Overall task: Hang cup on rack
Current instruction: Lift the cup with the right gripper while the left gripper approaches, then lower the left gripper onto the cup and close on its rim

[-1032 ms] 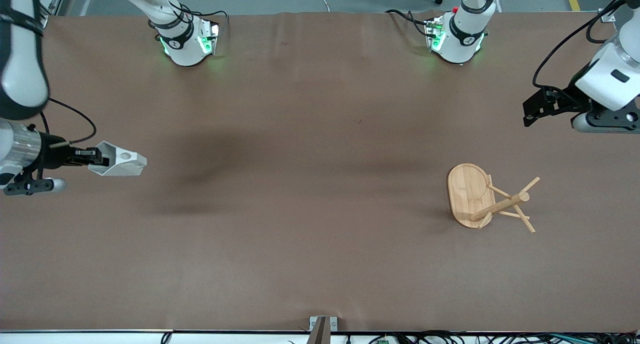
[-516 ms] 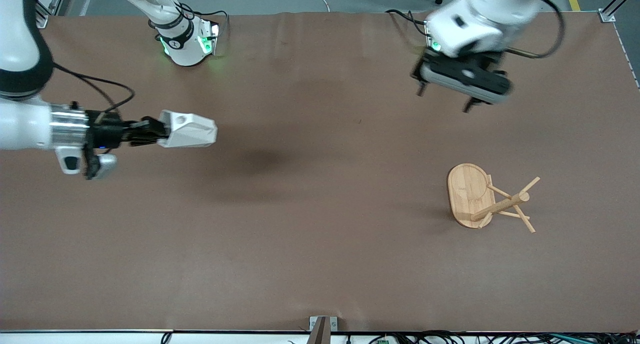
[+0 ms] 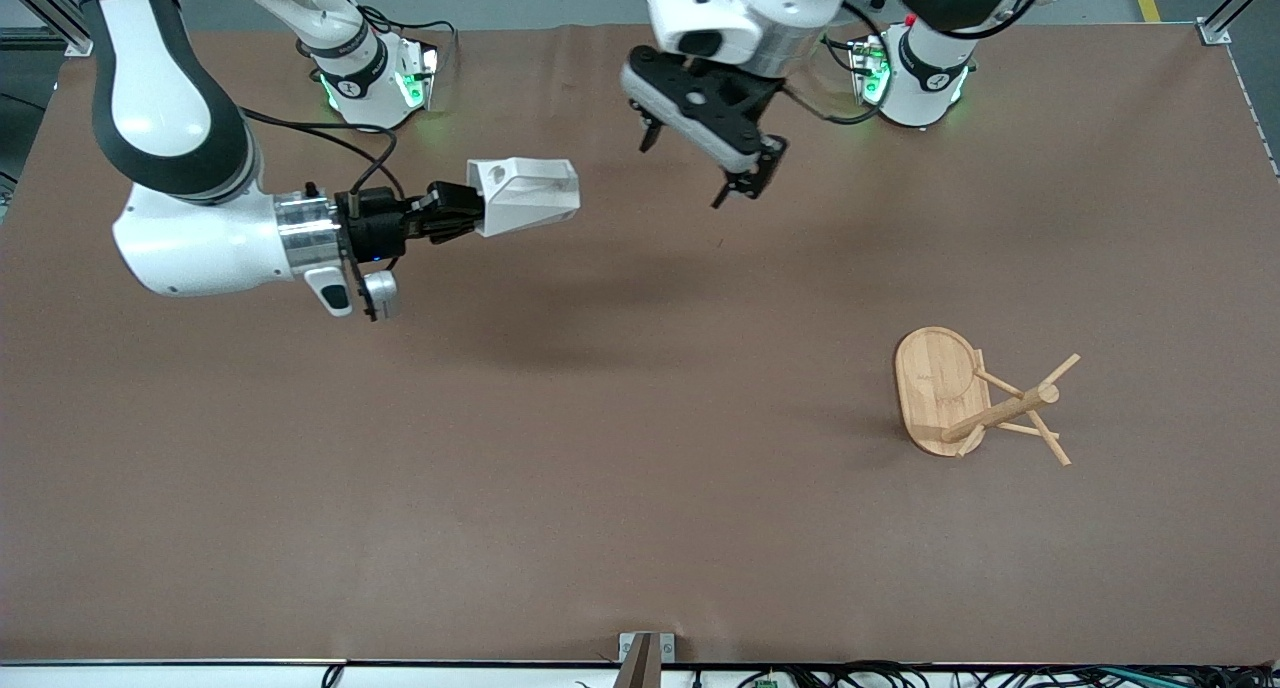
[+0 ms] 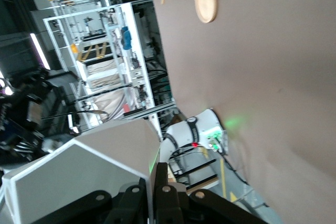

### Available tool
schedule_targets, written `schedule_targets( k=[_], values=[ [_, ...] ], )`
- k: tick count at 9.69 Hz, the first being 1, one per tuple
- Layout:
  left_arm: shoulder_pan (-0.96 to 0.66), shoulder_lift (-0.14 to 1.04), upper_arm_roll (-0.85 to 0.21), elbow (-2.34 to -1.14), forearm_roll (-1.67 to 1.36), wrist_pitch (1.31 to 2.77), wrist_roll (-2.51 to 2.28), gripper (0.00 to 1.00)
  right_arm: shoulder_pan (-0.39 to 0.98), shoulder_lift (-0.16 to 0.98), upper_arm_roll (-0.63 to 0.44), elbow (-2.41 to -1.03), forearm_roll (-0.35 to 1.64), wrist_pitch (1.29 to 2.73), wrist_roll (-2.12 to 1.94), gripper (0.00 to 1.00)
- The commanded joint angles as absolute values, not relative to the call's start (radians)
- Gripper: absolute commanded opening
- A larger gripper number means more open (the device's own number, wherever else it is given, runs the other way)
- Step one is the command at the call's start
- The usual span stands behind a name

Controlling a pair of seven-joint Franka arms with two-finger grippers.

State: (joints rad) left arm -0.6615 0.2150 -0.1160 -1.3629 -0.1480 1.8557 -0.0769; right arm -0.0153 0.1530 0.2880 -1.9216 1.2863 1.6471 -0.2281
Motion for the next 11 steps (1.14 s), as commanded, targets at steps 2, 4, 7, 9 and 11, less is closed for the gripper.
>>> schedule_targets(
  k=[2, 4, 7, 9, 11],
  values=[
    [-0.725, 0.239, -0.115, -1.353, -0.158, 1.856, -0.061, 1.0, -0.023, 0.114, 0.359, -1.985, 1.378, 1.703, -0.238, 0.0],
    [-0.727, 0.23, -0.144, -1.354, -0.149, 1.855, -0.052, 1.0, -0.023, 0.114, 0.359, -1.985, 1.378, 1.703, -0.238, 0.0],
    [-0.726, 0.262, -0.144, -1.356, -0.146, 1.871, 0.037, 1.0, -0.023, 0.114, 0.359, -1.985, 1.378, 1.704, -0.238, 0.0],
    [-0.726, 0.281, -0.144, -1.358, -0.143, 1.907, 0.096, 1.0, -0.021, 0.114, 0.36, -1.985, 1.378, 1.703, -0.238, 0.0],
    [-0.726, 0.291, -0.144, -1.356, -0.144, 1.922, 0.133, 1.0, -0.021, 0.114, 0.36, -1.986, 1.378, 1.703, -0.238, 0.0]
  ],
)
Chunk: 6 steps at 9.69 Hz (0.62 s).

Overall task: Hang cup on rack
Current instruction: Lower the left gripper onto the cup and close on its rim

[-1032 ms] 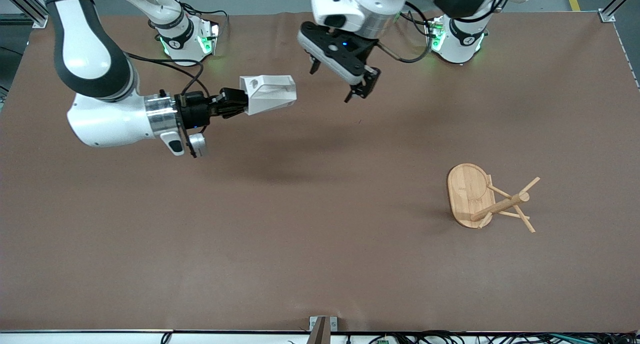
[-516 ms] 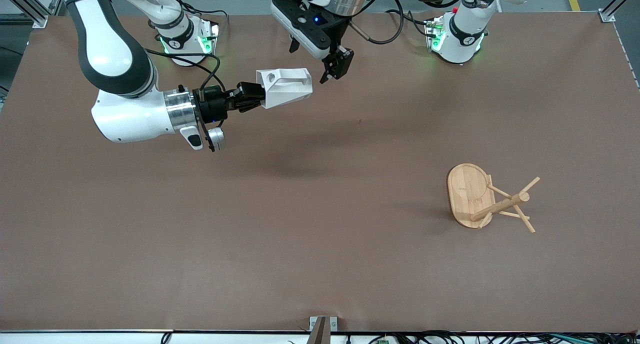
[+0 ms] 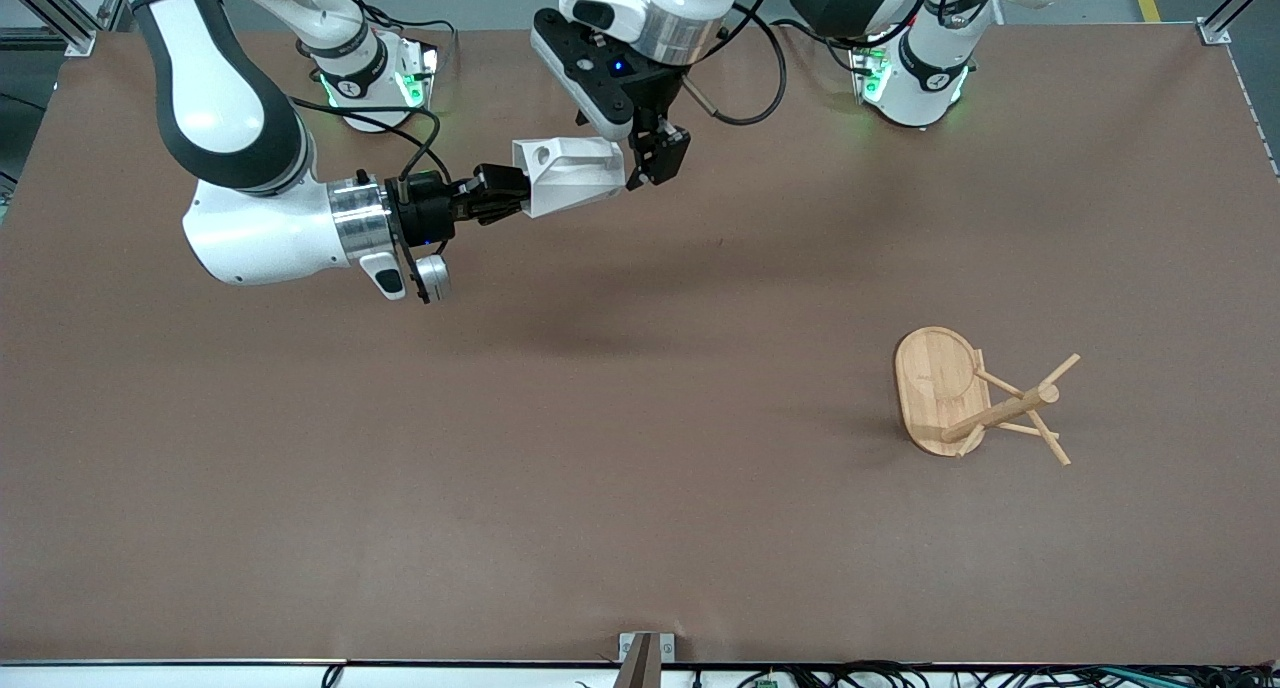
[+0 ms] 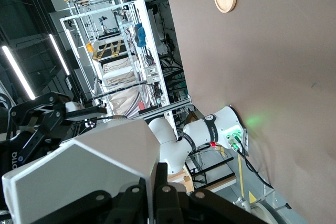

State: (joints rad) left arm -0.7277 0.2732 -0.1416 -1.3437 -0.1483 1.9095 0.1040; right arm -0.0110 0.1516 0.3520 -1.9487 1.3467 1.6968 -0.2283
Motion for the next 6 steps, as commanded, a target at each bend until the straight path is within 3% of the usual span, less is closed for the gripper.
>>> schedule_targets(
  k=[1, 6],
  values=[
    [-0.727, 0.291, -0.146, -1.356, -0.144, 1.924, 0.138, 1.0, -0.021, 0.114, 0.36, -1.987, 1.378, 1.701, -0.238, 0.0],
    [-0.729, 0.334, -0.146, -1.356, -0.144, 2.009, 0.19, 1.0, -0.011, 0.114, 0.364, -1.987, 1.378, 1.701, -0.238, 0.0]
  ],
)
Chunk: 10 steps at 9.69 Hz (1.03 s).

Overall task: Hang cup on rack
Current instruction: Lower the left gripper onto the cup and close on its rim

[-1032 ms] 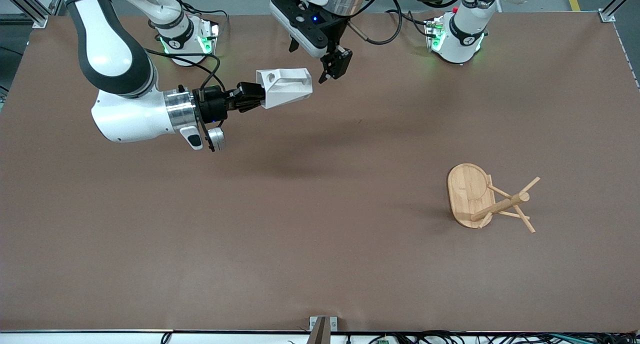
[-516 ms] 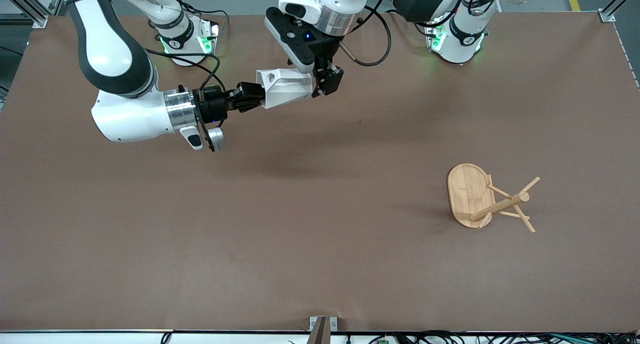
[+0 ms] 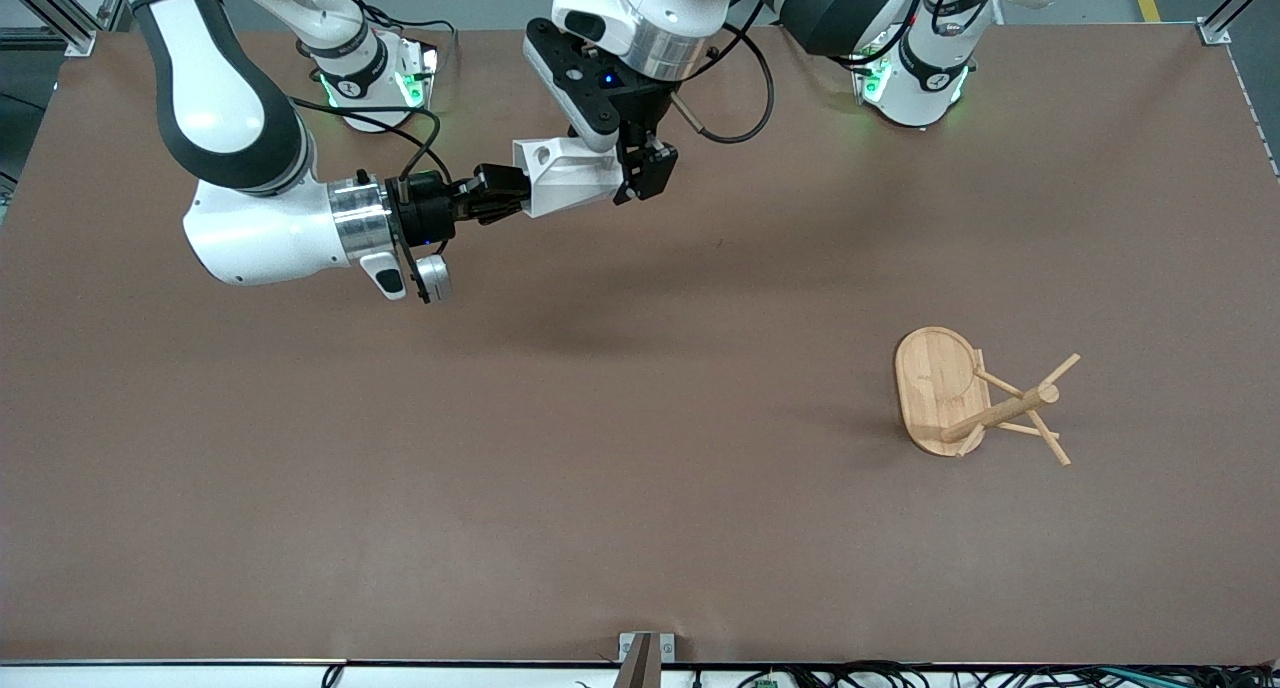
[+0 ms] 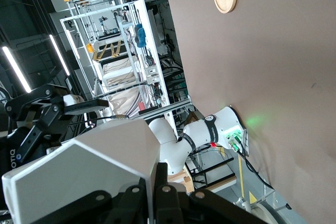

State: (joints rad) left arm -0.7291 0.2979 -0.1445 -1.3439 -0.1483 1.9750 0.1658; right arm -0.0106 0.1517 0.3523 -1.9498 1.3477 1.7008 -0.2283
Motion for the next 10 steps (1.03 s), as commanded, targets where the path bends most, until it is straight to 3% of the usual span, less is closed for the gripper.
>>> schedule_targets(
  k=[1, 2, 3, 5, 6, 8, 9, 10],
  values=[
    [-0.729, 0.345, -0.146, -1.355, -0.144, 2.023, 0.19, 1.0, -0.009, 0.114, 0.364, -1.985, 1.378, 1.701, -0.238, 0.0],
    [-0.736, 0.345, -0.146, -1.356, -0.144, 2.029, 0.19, 0.99, -0.009, 0.114, 0.371, -1.986, 1.378, 1.701, -0.238, 0.0],
    [-0.744, 0.347, -0.144, -1.358, -0.14, 2.031, 0.19, 0.89, -0.009, 0.114, 0.374, -1.987, 1.378, 1.701, -0.238, 0.0],
    [-0.749, 0.35, -0.146, -1.359, -0.121, 2.029, 0.189, 0.32, -0.011, 0.112, 0.376, -1.985, 1.379, 1.7, -0.236, 0.0],
    [-0.75, 0.35, -0.146, -1.361, -0.121, 2.029, 0.189, 0.15, -0.011, 0.112, 0.376, -1.985, 1.387, 1.698, -0.236, 0.0],
    [-0.75, 0.35, -0.146, -1.361, -0.121, 2.029, 0.187, 0.0, -0.011, 0.11, 0.376, -1.985, 1.393, 1.697, -0.236, 0.0],
    [-0.749, 0.35, -0.146, -1.361, -0.12, 2.029, 0.187, 0.0, -0.011, 0.11, 0.376, -1.983, 1.393, 1.694, -0.235, 0.04],
    [-0.749, 0.35, -0.144, -1.361, -0.12, 2.029, 0.187, 0.0, -0.014, 0.11, 0.376, -1.983, 1.393, 1.684, -0.232, 0.62]
  ],
)
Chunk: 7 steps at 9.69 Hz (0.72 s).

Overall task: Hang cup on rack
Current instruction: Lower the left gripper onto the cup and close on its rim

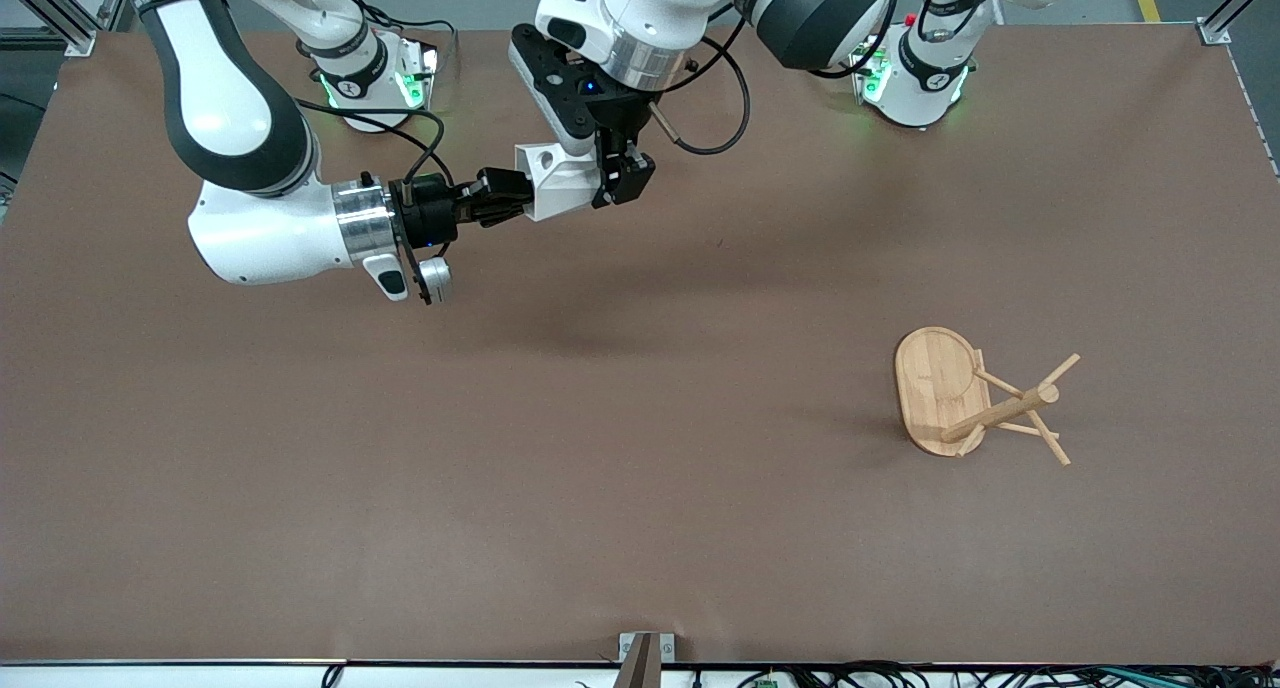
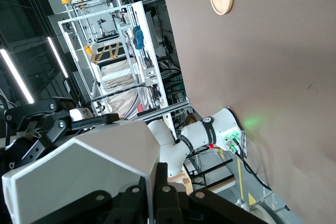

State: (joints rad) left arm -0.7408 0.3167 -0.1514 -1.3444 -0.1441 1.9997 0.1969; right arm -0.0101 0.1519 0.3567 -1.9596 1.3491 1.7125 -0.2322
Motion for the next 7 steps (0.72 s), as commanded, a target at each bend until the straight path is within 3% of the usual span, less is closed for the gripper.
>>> schedule_targets(
  k=[1, 7],
  values=[
    [-0.747, 0.35, -0.146, -1.361, -0.12, 2.029, 0.189, 0.0, -0.017, 0.11, 0.374, -1.983, 1.393, 1.68, -0.226, 1.0],
    [-0.735, 0.348, -0.144, -1.359, -0.12, 2.029, 0.198, 0.0, -0.023, 0.112, 0.371, -1.982, 1.379, 1.678, -0.227, 1.0]
  ],
)
